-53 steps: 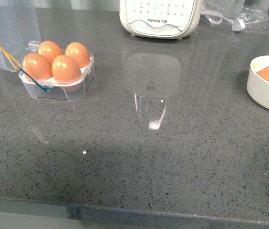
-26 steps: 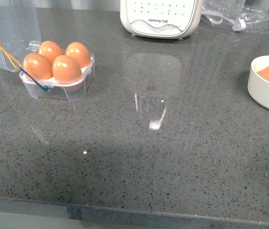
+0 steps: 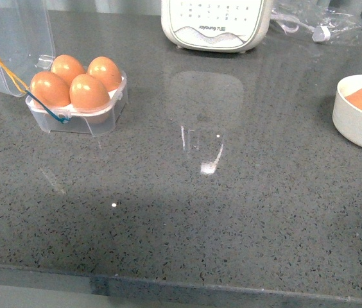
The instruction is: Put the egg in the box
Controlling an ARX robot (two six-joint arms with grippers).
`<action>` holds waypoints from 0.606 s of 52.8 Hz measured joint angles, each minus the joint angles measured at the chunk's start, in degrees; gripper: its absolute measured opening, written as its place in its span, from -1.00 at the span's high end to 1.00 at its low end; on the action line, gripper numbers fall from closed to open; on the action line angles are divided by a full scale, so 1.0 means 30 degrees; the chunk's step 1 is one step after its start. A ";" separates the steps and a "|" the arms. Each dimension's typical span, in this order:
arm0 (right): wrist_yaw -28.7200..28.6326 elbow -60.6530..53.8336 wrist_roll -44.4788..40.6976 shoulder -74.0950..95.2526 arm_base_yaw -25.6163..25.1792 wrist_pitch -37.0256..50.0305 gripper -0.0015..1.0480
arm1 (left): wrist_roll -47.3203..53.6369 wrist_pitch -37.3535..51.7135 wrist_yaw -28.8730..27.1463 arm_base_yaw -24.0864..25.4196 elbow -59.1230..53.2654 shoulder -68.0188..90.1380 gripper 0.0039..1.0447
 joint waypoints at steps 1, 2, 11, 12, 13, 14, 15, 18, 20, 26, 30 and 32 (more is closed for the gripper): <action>0.0000 0.0000 -0.0007 0.0000 0.0000 0.0000 -0.28 | 0.0000 0.0000 0.0000 0.0000 0.0000 0.0000 -0.87; 0.0007 0.0000 -0.0007 0.0000 0.0000 0.0000 -0.35 | 0.0000 0.0000 0.0000 0.0000 0.0000 0.0000 -0.87; 0.0007 0.0000 0.0000 0.0000 0.0000 0.0000 -0.85 | 0.0000 0.0000 0.0000 0.0000 0.0000 0.0000 -0.87; 0.0007 0.0000 0.0000 0.0000 0.0000 0.0000 -0.88 | 0.0000 0.0000 0.0000 0.0000 0.0000 0.0000 -0.87; 0.0007 0.0000 0.0022 0.0000 0.0000 0.0000 -0.90 | 0.0000 0.0000 0.0000 0.0000 0.0000 0.0000 -0.87; 0.0007 0.0000 0.0015 0.0000 0.0000 0.0000 -0.89 | 0.0000 0.0000 0.0000 0.0000 0.0000 0.0000 -0.87; 0.0007 0.0000 0.0015 0.0000 0.0000 0.0000 -0.87 | 0.0000 0.0000 0.0000 0.0000 0.0000 0.0000 -0.87; 0.0007 0.0000 0.0007 0.0000 0.0007 0.0000 -0.85 | 0.0000 0.0000 0.0000 0.0000 0.0000 0.0000 -0.87; 0.0007 0.0000 0.0007 0.0000 0.0007 0.0000 -0.86 | 0.0000 0.0000 0.0000 0.0000 0.0000 0.0000 -0.87; 0.0007 0.0000 0.0007 0.0000 0.0000 0.0000 -0.86 | 0.0000 0.0000 0.0000 0.0000 0.0000 0.0000 -0.87; 0.0007 0.0000 0.0007 0.0000 0.0007 0.0000 -0.86 | 0.0000 0.0000 0.0000 0.0000 0.0000 0.0000 -0.87; 0.0007 0.0000 0.0007 0.0000 0.0000 0.0000 -0.86 | 0.0000 0.0000 0.0000 0.0000 0.0000 0.0000 -0.87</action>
